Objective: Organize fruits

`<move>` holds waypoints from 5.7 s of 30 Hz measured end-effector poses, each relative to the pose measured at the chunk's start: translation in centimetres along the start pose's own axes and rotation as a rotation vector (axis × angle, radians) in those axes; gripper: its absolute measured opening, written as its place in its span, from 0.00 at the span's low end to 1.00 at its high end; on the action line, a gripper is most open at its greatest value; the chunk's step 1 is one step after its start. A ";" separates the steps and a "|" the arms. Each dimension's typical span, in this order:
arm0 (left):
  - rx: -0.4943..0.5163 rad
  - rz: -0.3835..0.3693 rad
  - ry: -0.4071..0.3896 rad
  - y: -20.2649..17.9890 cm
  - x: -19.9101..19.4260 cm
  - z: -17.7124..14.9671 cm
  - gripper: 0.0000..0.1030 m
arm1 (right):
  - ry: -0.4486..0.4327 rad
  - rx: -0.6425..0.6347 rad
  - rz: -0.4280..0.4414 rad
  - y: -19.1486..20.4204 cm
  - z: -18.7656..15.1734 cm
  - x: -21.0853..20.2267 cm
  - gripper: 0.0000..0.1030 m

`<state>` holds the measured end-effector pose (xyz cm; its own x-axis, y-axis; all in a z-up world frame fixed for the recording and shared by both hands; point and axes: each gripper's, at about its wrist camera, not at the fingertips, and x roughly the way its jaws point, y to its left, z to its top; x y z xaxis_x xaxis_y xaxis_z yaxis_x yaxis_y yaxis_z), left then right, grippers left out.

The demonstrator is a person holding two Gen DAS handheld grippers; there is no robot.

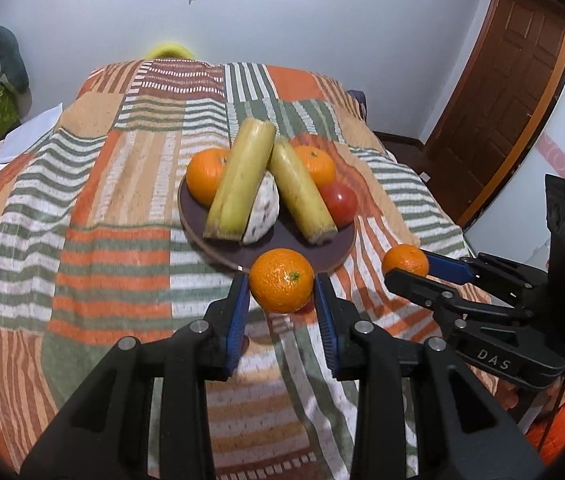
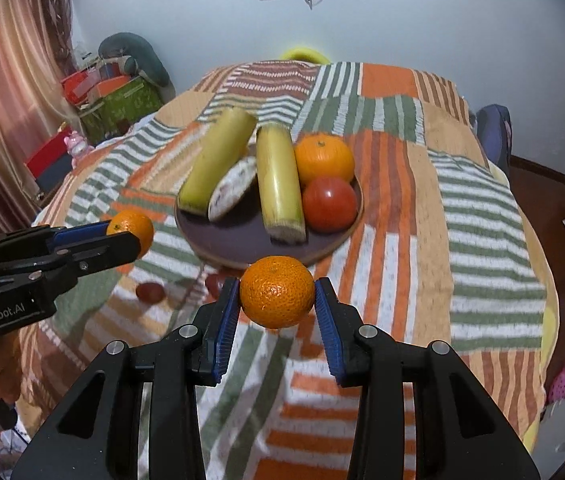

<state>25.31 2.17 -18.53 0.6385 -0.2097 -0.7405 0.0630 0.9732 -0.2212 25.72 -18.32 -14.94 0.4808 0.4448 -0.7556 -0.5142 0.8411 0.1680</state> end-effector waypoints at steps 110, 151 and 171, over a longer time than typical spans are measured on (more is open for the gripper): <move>-0.001 -0.035 0.014 2.1 4.3 2.2 0.20 | 0.000 -0.044 0.055 2.6 2.9 4.9 0.20; 0.105 0.066 -0.587 -8.0 -27.5 -0.2 0.51 | -0.558 -0.078 -0.021 7.6 2.0 -23.5 0.36; 0.113 0.126 -0.642 -9.9 -30.7 -3.3 0.94 | -0.677 -0.068 -0.154 9.2 -1.0 -25.8 1.00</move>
<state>2.56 -1.36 4.28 0.9742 -0.0292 -0.2239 0.0152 0.9978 -0.0640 7.84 -22.43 5.47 0.8776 0.4343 -0.2030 -0.4371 0.8988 0.0334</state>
